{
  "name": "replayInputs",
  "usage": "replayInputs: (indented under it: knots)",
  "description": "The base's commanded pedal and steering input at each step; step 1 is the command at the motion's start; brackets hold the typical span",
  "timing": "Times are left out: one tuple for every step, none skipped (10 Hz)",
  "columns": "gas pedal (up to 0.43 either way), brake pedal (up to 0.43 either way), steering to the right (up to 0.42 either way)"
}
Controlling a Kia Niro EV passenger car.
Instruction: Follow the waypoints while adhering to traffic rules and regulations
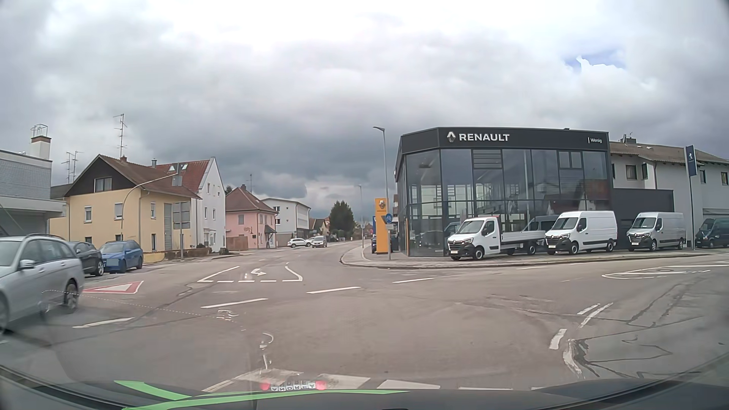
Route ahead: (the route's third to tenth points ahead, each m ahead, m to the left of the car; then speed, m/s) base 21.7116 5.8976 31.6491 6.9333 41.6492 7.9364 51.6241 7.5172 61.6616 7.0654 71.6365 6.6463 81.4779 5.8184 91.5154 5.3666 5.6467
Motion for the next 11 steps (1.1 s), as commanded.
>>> replayInputs:
  knots:
    - [0.0, 0.0, 0.125]
    - [0.0, 0.0, 0.117]
    - [0.039, 0.0, 0.104]
    - [0.118, 0.0, 0.084]
    - [0.13, 0.0, 0.065]
    - [0.15, 0.0, 0.039]
    - [0.169, 0.0, 0.011]
    - [0.197, 0.0, -0.012]
    - [0.209, 0.0, -0.045]
    - [0.209, 0.0, -0.068]
    - [0.209, 0.0, -0.081]
